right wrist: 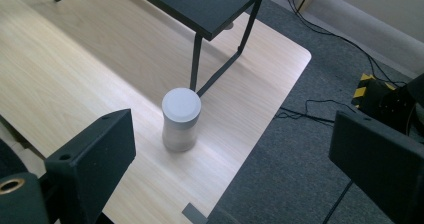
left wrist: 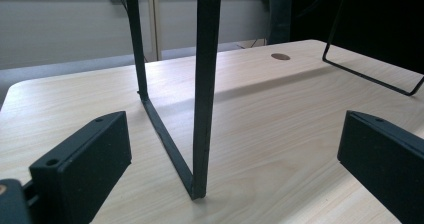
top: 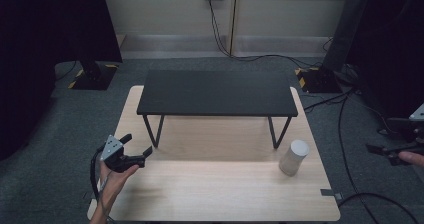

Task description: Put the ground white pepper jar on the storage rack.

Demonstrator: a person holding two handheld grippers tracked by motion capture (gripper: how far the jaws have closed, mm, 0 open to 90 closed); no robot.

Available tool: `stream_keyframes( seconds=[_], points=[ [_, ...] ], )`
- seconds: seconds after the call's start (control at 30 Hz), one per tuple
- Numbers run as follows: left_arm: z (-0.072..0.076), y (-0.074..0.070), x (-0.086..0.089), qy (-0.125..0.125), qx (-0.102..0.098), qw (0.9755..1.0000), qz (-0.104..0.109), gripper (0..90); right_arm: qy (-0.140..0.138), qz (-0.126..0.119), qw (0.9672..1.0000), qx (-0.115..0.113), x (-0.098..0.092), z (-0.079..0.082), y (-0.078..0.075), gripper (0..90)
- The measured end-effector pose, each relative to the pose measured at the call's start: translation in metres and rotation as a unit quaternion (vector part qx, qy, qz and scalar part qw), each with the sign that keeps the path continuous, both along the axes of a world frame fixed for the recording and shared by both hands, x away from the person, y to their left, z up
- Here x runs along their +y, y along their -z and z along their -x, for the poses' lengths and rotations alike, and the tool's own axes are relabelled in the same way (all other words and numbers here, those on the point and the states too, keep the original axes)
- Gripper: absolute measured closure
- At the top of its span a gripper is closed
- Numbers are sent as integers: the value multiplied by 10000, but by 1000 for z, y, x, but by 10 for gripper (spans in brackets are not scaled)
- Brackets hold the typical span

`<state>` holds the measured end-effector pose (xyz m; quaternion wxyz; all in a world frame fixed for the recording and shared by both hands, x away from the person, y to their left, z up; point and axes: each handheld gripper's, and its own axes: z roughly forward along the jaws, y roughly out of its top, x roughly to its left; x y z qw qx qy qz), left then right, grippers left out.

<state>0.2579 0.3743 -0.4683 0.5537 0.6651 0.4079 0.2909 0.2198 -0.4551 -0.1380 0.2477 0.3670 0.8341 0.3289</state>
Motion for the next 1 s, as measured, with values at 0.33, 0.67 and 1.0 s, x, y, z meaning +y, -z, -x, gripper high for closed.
stream_keyframes(
  seconds=[0.33,0.67,1.0],
  points=[
    [1,0,1,-21,18,10000,17,0,-2,14,10000,17,1,-4,3,45],
    [0,0,0,20,40,10000,-14,0,-19,57,10000,49,6,-13,10,45],
    [0,1,0,10,53,10000,9,0,-139,8,9997,188,14,-35,35,46]
  ],
)
